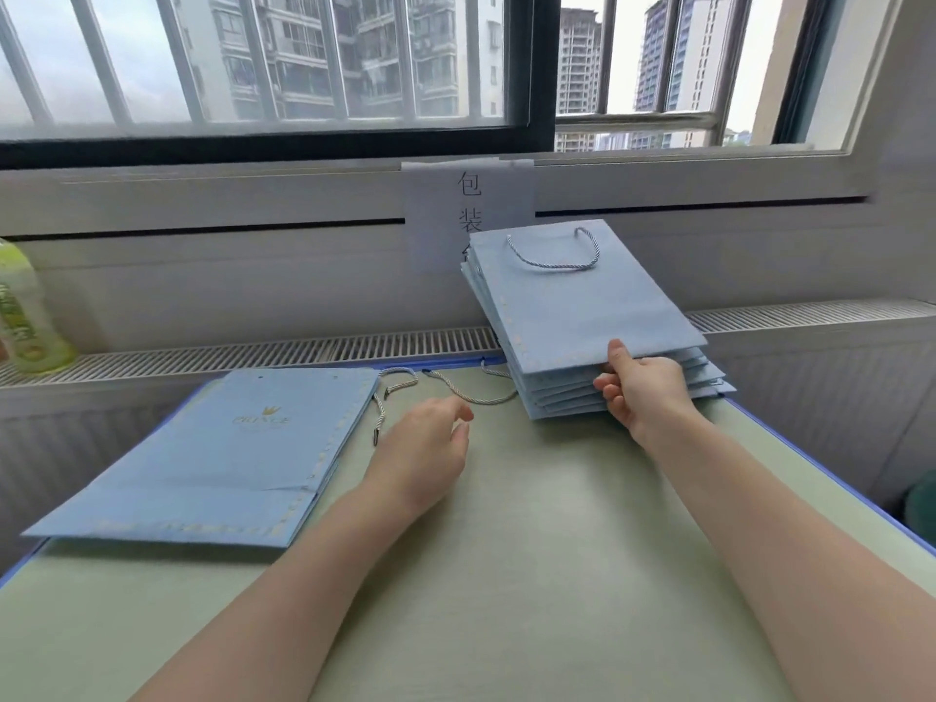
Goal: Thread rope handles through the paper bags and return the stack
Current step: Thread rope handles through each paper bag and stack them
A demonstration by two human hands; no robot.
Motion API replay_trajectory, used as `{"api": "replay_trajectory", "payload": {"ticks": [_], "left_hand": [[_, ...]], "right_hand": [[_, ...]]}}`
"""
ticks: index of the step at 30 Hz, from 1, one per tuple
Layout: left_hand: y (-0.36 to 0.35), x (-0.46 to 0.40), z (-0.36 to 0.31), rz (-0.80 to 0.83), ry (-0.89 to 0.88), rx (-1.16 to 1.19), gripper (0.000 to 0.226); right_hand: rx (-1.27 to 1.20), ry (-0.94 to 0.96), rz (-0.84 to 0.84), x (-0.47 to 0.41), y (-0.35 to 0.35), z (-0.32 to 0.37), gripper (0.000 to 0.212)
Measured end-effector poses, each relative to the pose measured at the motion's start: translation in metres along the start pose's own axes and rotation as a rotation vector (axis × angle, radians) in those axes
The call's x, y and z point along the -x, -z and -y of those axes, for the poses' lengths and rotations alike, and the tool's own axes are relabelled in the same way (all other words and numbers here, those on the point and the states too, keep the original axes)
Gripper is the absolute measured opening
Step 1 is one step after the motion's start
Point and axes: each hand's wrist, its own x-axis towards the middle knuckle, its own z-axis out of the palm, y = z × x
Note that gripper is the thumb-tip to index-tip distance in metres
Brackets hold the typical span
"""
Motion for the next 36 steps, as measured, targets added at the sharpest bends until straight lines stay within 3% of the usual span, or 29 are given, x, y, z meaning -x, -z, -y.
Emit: {"api": "replay_trajectory", "payload": {"ticks": [10,15,20,25,29,34,36], "left_hand": [[0.002,0.002,-0.001,0.01,0.04,-0.1,0.029],[0.007,0.001,0.004,0.029,0.225,-0.411,0.031],[0.009,0.002,0.009,0.102,0.293,-0.485,0.025],[0.012,-0.001,0.017,0.015,0.22,-0.241,0.026],[0.013,-0.003,0.004,0.036,0.14,0.108,0.018],[0.04,0.0,-0.02,-0.032,0.029,0.653,0.014],[0.051,0.001,-0.02,-0.097,-0.019,0.7,0.018]], "right_hand": [[0.047,-0.087,-0.021,0.007,-0.012,0.002,0.031],[0.252,0.083,0.076,0.023,-0.018,0.001,0.032],[0.389,0.334,0.283,0.04,-0.034,-0.008,0.037],[0.692,0.602,0.482,0.054,-0.045,-0.023,0.034],[0.913,0.784,0.618,0.057,-0.044,-0.03,0.014],[0.883,0.843,0.651,0.063,-0.05,-0.032,0.017],[0.842,0.92,0.624,0.067,-0.052,-0.028,0.005]]}}
